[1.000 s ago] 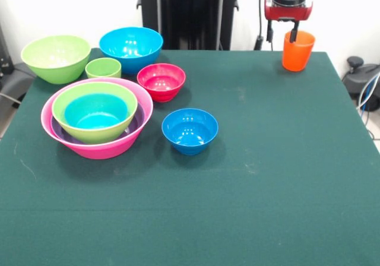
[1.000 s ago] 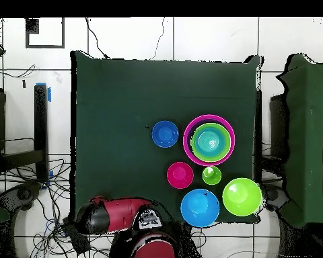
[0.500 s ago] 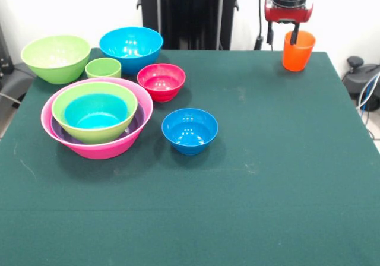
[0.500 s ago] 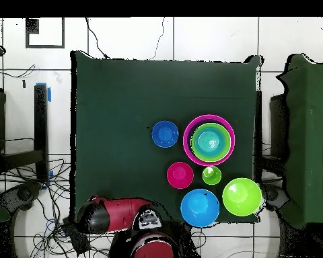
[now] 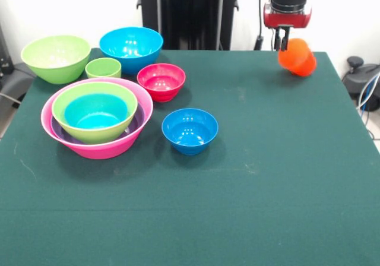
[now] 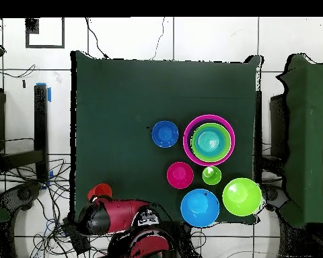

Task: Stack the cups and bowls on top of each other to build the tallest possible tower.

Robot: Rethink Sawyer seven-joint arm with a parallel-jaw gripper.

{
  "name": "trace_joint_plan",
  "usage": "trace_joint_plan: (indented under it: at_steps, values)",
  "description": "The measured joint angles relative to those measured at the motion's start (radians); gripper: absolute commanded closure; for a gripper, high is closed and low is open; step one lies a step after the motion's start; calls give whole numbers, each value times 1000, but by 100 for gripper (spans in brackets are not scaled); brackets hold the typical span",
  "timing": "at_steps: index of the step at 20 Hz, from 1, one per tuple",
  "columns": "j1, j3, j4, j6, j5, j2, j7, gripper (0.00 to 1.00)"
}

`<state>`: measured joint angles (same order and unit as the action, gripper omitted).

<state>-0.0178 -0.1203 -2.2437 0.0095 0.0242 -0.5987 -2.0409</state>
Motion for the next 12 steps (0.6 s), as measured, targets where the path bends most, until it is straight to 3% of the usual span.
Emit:
trace_joint_plan:
  at_steps: [12]
  values:
    - [16,1,0,-5,0,31,0,100]
